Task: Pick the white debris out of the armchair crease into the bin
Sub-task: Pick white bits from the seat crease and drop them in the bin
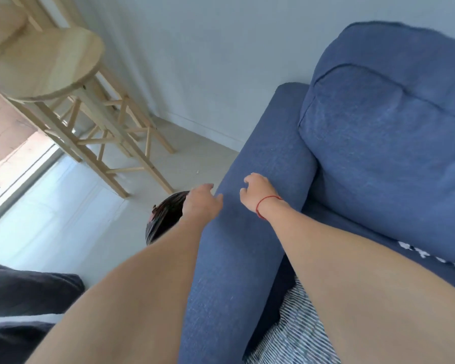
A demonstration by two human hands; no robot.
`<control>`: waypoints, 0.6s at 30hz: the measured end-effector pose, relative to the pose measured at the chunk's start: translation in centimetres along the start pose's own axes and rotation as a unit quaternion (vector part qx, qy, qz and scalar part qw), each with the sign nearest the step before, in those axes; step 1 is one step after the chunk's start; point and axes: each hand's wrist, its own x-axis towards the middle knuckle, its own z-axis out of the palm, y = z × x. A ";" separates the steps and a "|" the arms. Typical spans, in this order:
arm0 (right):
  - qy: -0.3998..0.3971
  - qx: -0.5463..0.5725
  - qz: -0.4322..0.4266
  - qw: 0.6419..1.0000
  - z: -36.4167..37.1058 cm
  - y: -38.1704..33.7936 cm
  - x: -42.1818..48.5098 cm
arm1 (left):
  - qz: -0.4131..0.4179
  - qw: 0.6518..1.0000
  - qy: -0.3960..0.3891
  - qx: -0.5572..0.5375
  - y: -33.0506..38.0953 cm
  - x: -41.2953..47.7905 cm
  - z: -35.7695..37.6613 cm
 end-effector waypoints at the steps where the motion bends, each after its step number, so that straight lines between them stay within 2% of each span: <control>1: 0.009 0.007 0.013 1.000 -1.1 1.5 -0.3 | 0.015 1.000 -0.002 0.011 1.6 -0.2 0.7; 7: 0.065 0.038 0.099 0.992 -7.4 12.3 -2.4 | 0.114 0.991 -0.033 0.060 11.2 -2.2 7.0; 18: 0.079 0.104 0.255 0.958 -10.3 31.5 -8.2 | 0.186 0.962 -0.166 0.108 22.5 -6.4 22.9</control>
